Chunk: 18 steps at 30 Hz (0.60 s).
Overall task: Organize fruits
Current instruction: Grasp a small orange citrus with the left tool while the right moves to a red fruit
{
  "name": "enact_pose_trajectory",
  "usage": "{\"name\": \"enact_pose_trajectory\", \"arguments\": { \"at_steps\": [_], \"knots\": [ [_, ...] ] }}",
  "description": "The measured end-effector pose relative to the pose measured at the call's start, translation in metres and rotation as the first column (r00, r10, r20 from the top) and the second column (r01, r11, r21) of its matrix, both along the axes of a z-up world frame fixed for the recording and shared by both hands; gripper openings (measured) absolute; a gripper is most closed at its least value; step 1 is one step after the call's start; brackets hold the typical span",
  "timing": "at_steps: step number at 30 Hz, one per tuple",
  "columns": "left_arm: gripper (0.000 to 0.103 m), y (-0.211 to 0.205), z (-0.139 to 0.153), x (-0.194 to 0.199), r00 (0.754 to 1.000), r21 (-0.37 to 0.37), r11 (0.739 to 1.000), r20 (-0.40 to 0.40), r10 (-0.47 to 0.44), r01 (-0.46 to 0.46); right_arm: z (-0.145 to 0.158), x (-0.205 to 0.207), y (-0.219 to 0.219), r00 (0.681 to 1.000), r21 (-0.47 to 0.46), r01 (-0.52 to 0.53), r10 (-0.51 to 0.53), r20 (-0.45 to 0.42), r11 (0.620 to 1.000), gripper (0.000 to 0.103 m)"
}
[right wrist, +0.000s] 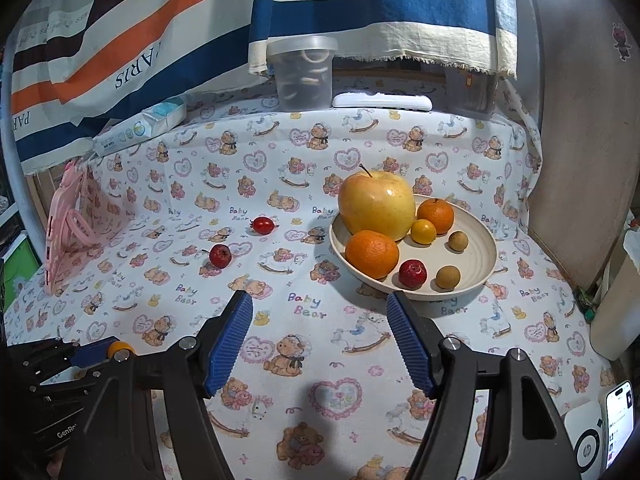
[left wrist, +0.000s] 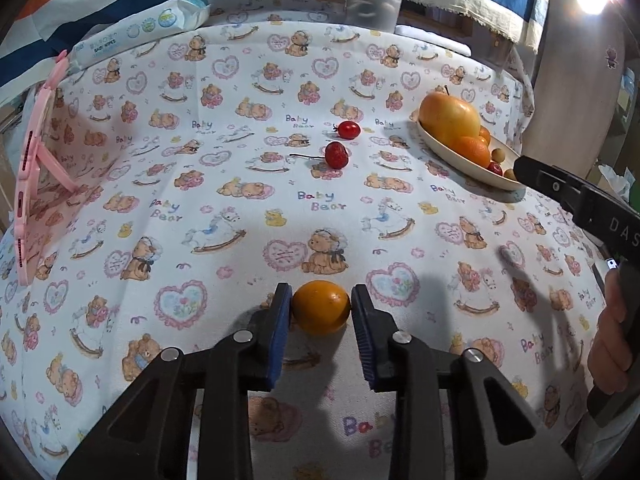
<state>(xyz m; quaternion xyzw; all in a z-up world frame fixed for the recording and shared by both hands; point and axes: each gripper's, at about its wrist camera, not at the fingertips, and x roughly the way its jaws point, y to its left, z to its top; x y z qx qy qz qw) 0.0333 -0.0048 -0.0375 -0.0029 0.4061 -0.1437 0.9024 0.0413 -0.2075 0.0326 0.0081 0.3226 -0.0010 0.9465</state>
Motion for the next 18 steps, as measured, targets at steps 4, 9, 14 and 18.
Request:
{"name": "enact_pose_trajectory", "arguments": {
  "at_steps": [4,9,14,18],
  "knots": [
    [0.029,0.0,0.007,-0.002,0.999,0.012,1.0,0.034,-0.006,0.006,0.002,0.001,-0.001,1.0,-0.003,0.0,0.0,0.002,1.0,0.071],
    [0.029,0.007,0.031,0.006,0.997,0.011,1.0,0.082,-0.003,0.002,0.018,0.003,-0.001,0.999,-0.01,-0.001,0.002,0.033,1.0,0.071],
    [0.029,0.014,0.073,0.034,0.983,-0.005,1.0,0.185,-0.011,0.012,0.047,0.008,0.0,0.995,0.016,0.012,-0.013,0.094,1.0,0.079],
    [0.029,0.022,0.101,0.069,0.967,-0.037,0.999,0.254,0.01,-0.001,0.066,0.025,0.012,0.994,0.003,0.0,0.0,0.113,1.0,0.081]
  ]
}}
